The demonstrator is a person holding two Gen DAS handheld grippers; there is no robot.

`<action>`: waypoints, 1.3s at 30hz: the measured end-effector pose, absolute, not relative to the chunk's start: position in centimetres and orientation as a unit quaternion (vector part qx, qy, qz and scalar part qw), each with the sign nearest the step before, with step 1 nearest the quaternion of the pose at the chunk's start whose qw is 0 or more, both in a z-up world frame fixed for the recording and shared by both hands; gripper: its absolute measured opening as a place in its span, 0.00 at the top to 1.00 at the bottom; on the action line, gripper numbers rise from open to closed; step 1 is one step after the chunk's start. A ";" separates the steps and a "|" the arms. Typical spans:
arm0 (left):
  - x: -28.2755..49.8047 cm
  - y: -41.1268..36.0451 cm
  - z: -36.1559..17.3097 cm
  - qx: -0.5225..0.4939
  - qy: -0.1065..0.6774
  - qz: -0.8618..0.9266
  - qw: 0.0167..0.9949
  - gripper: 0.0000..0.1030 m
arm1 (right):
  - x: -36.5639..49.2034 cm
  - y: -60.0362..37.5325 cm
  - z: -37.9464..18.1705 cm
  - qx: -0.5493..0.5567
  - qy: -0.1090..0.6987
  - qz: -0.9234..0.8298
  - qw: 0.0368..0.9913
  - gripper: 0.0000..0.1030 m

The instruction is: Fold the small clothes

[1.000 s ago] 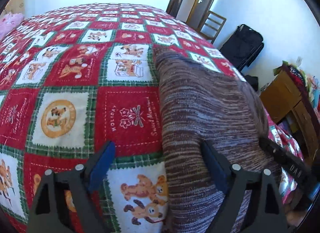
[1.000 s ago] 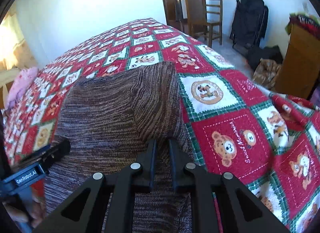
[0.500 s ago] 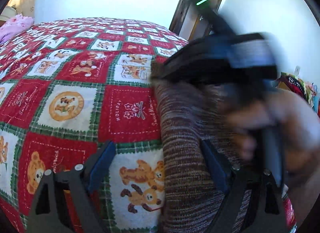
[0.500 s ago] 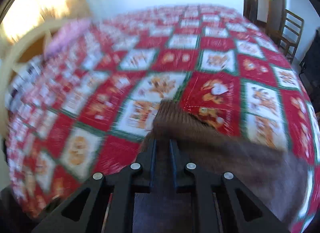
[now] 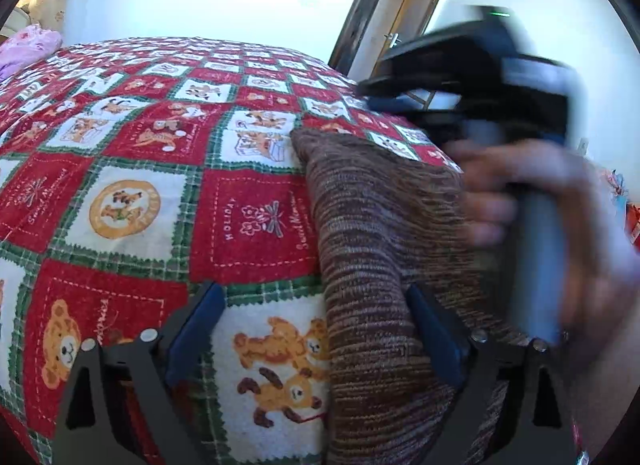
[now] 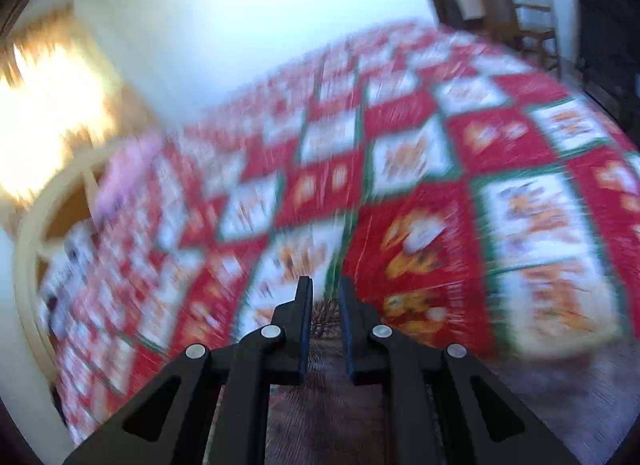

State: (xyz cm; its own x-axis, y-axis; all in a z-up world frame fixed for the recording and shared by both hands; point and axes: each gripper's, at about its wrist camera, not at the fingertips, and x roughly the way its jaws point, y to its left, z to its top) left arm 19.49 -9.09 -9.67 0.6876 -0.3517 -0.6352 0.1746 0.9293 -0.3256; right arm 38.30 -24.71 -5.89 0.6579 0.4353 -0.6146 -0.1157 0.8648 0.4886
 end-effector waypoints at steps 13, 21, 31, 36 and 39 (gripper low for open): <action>16.7 -9.7 -5.2 0.006 0.370 -0.127 0.920 0.07 | 15.1 -31.9 -1.9 0.175 0.334 0.011 0.926 0.28; 13.7 -9.8 -3.9 0.044 0.373 -0.137 0.917 0.05 | 9.1 -30.5 -2.4 0.175 0.316 -0.034 0.932 0.28; 12.7 -10.5 -4.1 0.097 0.388 -0.129 0.907 0.05 | 7.8 -28.1 -2.7 0.077 0.326 -0.077 0.939 0.28; 13.0 -10.7 -4.5 0.089 0.406 -0.146 0.898 0.05 | 7.5 -29.5 -3.0 0.082 0.333 -0.092 0.935 0.28; 12.9 -10.8 -4.7 0.091 0.404 -0.158 0.896 0.05 | 7.3 -31.5 -3.5 0.135 0.338 -0.092 0.927 0.28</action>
State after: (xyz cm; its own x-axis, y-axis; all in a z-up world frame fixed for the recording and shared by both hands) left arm 12.85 -10.83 -4.73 0.6233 -0.2097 -0.7534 0.3563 0.9337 0.0348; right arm 7.27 -31.55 -3.45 0.7546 -0.0786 -0.6515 0.2613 0.9467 0.1885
